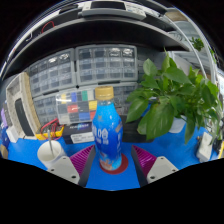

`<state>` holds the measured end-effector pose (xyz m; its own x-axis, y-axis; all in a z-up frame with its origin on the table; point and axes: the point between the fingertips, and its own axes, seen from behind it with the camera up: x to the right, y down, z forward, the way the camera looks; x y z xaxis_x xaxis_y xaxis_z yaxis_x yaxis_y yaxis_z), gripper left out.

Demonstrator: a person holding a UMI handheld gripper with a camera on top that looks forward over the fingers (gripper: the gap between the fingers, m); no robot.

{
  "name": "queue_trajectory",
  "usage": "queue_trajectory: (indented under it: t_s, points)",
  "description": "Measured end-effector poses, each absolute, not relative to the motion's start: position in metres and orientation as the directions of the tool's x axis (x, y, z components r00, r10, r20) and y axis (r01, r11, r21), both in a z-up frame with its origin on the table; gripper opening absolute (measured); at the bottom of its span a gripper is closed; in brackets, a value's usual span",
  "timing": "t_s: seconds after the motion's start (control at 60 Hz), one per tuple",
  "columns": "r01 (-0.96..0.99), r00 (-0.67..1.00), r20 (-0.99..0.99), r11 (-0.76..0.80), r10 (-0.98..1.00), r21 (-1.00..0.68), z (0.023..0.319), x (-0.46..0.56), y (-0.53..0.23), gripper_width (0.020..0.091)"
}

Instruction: Pour water

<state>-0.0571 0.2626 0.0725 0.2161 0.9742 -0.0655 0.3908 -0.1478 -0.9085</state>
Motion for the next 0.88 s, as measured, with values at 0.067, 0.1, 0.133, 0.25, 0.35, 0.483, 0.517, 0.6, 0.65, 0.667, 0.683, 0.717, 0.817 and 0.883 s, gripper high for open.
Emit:
queue_trajectory:
  t_s: [0.067, 0.1, 0.133, 0.25, 0.35, 0.483, 0.517, 0.6, 0.65, 0.667, 0.683, 0.717, 0.817, 0.883]
  points:
    - [0.41, 0.225, -0.052, -0.143, 0.973, -0.901, 0.074, -0.033, 0.255, 0.0718]
    - [0.418, 0.226, -0.047, -0.14, 0.973, -0.898, 0.075, -0.021, 0.25, 0.0719]
    - [0.425, 0.228, -0.048, -0.143, 0.973, -0.894, 0.078, -0.009, 0.245, 0.0719]
    - [0.44, 0.203, -0.058, -0.144, 0.977, -0.886, 0.098, 0.023, 0.218, 0.072]
    - [0.457, 0.166, -0.004, -0.081, 0.986, -0.886, 0.123, 0.041, 0.198, 0.0719]
    - [0.424, 0.11, -0.004, -0.05, 0.994, -0.904, 0.17, 0.055, 0.163, 0.0728]
    - [0.413, 0.104, -0.004, -0.047, 0.995, -0.91, 0.182, 0.06, 0.157, 0.0732]
    - [0.391, 0.1, 0.0, -0.039, 0.995, -0.919, 0.206, 0.069, 0.146, 0.0731]
    - [0.389, 0.102, 0.007, -0.033, 0.995, -0.92, 0.217, 0.075, 0.141, 0.0728]
    - [0.388, 0.1, 0.007, -0.033, 0.995, -0.921, 0.22, 0.077, 0.139, 0.0729]
    - [0.386, 0.096, 0.006, -0.032, 0.995, -0.922, 0.224, 0.078, 0.136, 0.073]
    - [0.381, 0.09, 0.003, -0.031, 0.996, -0.924, 0.23, 0.082, 0.131, 0.0728]
    - [0.372, 0.081, -0.02, -0.049, 0.997, -0.927, 0.243, 0.09, 0.119, 0.0727]
    - [0.368, 0.08, -0.032, -0.06, 0.996, -0.928, 0.247, 0.094, 0.114, 0.0729]
